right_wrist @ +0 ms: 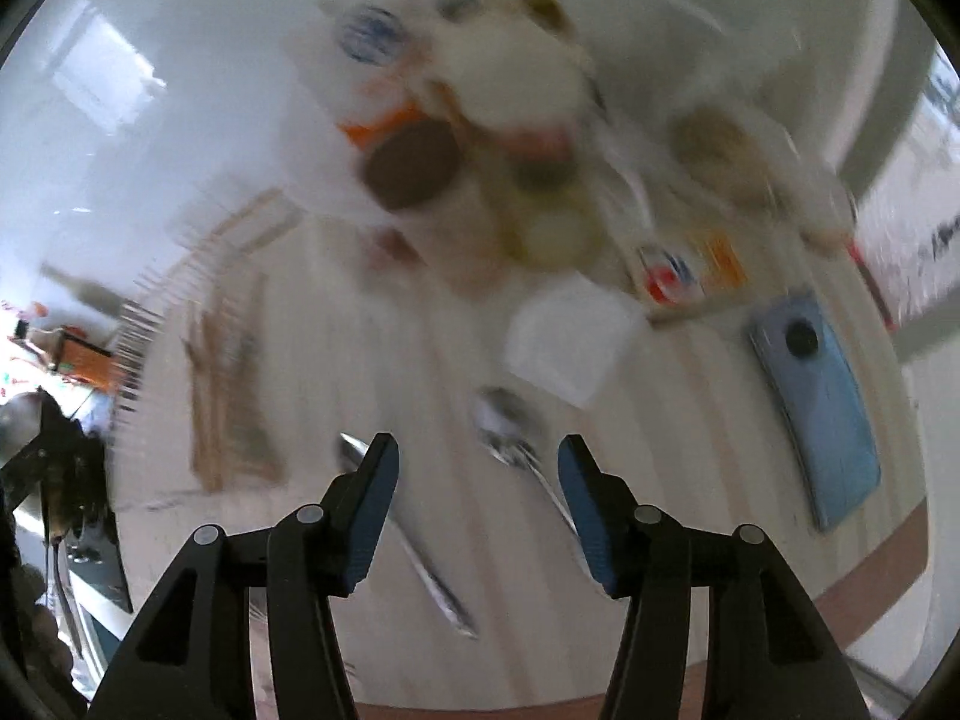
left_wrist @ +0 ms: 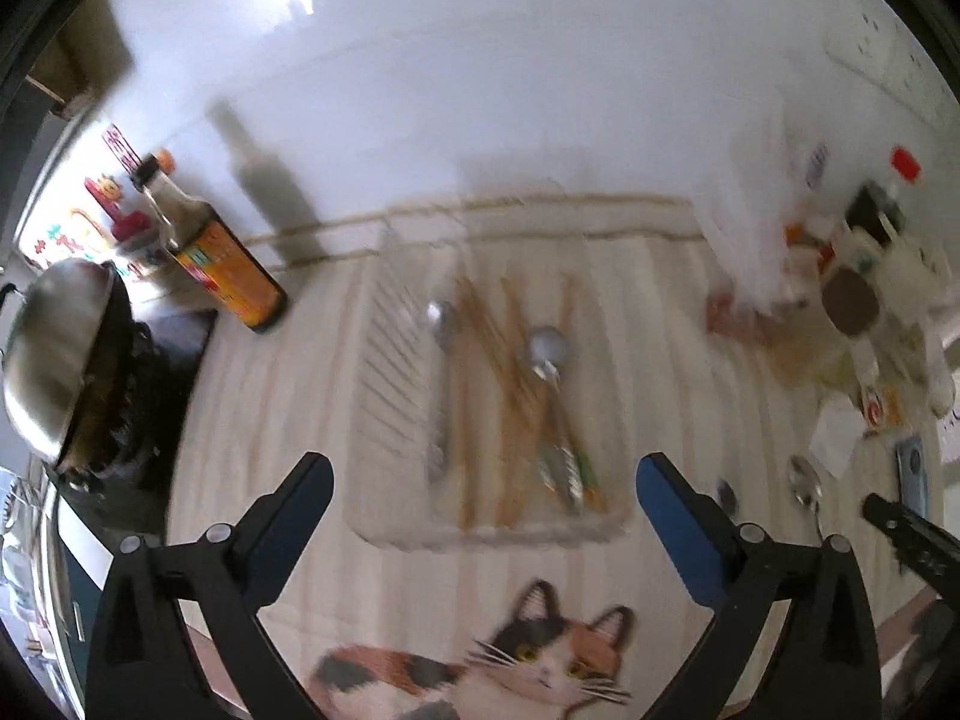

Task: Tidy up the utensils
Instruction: 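Return to the mat and grasp a spoon with the left tool while the right tool grasps another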

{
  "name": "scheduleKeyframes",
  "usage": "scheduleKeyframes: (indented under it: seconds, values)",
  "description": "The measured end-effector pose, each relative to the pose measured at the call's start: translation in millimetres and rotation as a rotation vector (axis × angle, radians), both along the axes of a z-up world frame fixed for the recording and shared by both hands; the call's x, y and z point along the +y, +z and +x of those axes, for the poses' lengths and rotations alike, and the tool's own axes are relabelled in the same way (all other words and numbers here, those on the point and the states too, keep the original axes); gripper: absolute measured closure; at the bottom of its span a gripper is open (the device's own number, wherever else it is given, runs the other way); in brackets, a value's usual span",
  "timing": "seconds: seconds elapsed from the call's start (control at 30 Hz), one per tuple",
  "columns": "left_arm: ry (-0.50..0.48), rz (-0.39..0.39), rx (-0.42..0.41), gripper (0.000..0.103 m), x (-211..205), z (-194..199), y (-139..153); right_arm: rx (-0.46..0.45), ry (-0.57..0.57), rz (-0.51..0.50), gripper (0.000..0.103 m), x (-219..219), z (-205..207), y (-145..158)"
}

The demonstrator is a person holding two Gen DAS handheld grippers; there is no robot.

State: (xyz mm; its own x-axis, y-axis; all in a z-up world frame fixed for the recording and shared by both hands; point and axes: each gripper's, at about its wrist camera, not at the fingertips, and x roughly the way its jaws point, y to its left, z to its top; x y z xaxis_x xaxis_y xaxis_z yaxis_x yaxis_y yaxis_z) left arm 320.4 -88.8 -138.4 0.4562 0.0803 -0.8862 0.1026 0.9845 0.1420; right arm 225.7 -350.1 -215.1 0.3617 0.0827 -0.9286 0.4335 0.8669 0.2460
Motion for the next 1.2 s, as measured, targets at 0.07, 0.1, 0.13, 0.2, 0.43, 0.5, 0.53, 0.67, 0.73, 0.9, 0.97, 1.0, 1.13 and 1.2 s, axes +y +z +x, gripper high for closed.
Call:
scheduleKeyframes:
  seconds: [0.07,0.1,0.13,0.2,0.43,0.5,0.53,0.67,0.73,0.9,0.97,1.0,1.13,1.2]
  values:
    - [0.012,0.007,0.036,0.0,-11,-9,-10,0.031,0.011,0.0,0.045,-5,-3,-17]
    - [0.01,0.007,0.058,0.0,-16,-13,-17,0.045,0.019,-0.002,0.045,-7,-4,-23]
    - [0.001,0.005,0.085,0.0,-22,-18,-25,0.062,0.035,-0.007,0.045,-5,-2,-32]
    - [-0.015,0.024,0.129,0.0,-35,-29,-40,0.097,0.078,-0.031,0.045,-3,2,-51]
    - [-0.055,-0.02,0.286,0.001,-78,-42,-89,0.171,0.209,-0.16,0.094,9,7,-87]
    - [-0.071,-0.056,0.332,0.002,-92,-42,-103,0.18,0.187,-0.155,0.096,1,0,-88]
    - [-0.077,-0.07,0.353,0.004,-98,-42,-109,0.184,0.167,-0.153,0.096,-4,-4,-88]
    - [-0.087,-0.116,0.456,0.036,-124,-38,-143,0.205,0.091,-0.125,0.096,-28,-30,-87]
    - [-0.097,-0.112,0.475,0.053,-134,-36,-155,0.212,0.068,-0.115,0.096,-36,-42,-86]
    - [-0.188,-0.039,0.408,0.09,-152,-40,-155,0.218,0.022,-0.09,0.096,-49,-65,-84]
    - [-0.214,-0.029,0.402,0.095,-151,-43,-154,0.217,0.01,-0.08,0.096,-52,-71,-84]
    - [-0.223,-0.021,0.399,0.096,-149,-45,-154,0.216,0.008,-0.079,0.096,-53,-75,-83]
    - [-0.247,0.013,0.397,0.098,-132,-53,-154,0.217,0.013,-0.071,0.095,-48,-80,-85]
    - [-0.256,0.031,0.405,0.098,-115,-61,-154,0.213,0.022,-0.062,0.096,-44,-83,-84]
